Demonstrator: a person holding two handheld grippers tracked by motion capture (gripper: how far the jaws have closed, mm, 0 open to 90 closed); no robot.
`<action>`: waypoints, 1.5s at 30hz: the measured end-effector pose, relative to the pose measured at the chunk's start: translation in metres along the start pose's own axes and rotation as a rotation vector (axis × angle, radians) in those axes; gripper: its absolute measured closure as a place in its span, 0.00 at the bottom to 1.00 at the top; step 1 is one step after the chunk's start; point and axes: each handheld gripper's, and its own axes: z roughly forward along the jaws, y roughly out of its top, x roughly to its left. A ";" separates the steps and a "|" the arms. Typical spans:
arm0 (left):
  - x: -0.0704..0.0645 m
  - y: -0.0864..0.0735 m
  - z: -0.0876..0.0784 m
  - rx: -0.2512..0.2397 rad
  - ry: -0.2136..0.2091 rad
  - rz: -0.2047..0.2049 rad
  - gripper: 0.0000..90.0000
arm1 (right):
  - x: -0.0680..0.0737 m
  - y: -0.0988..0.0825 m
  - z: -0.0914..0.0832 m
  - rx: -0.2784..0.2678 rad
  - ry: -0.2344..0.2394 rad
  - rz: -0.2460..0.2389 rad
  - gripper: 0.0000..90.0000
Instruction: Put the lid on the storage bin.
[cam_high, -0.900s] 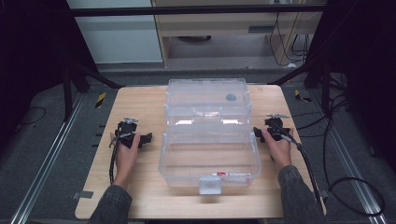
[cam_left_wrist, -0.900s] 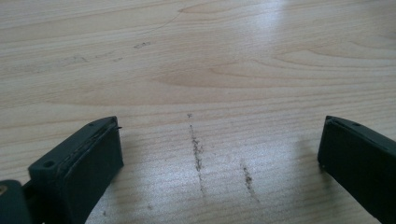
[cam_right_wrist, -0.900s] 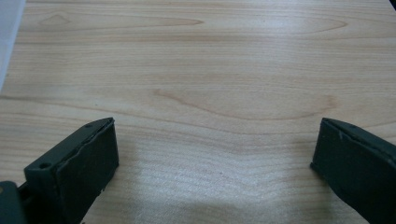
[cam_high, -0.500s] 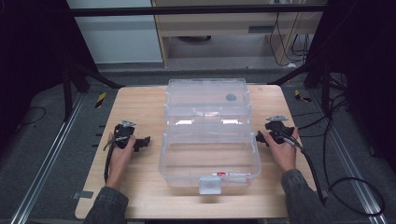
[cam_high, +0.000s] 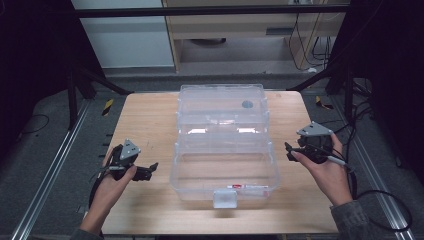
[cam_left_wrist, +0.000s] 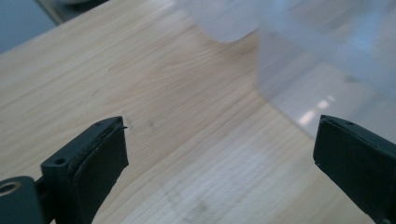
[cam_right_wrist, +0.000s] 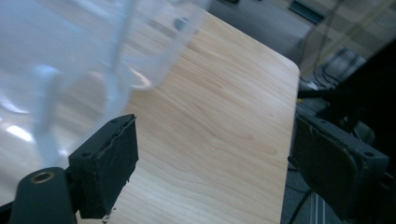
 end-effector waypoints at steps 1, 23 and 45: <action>-0.007 0.008 -0.005 -0.011 -0.019 0.034 0.03 | 0.001 0.012 -0.005 -0.012 0.052 -0.050 0.26; -0.066 0.070 -0.018 0.028 -0.354 0.312 0.05 | 0.036 0.148 0.024 0.102 0.407 -0.611 0.71; -0.100 0.076 -0.005 0.154 -0.497 0.469 0.31 | 0.047 0.162 0.051 0.285 0.490 -0.849 0.90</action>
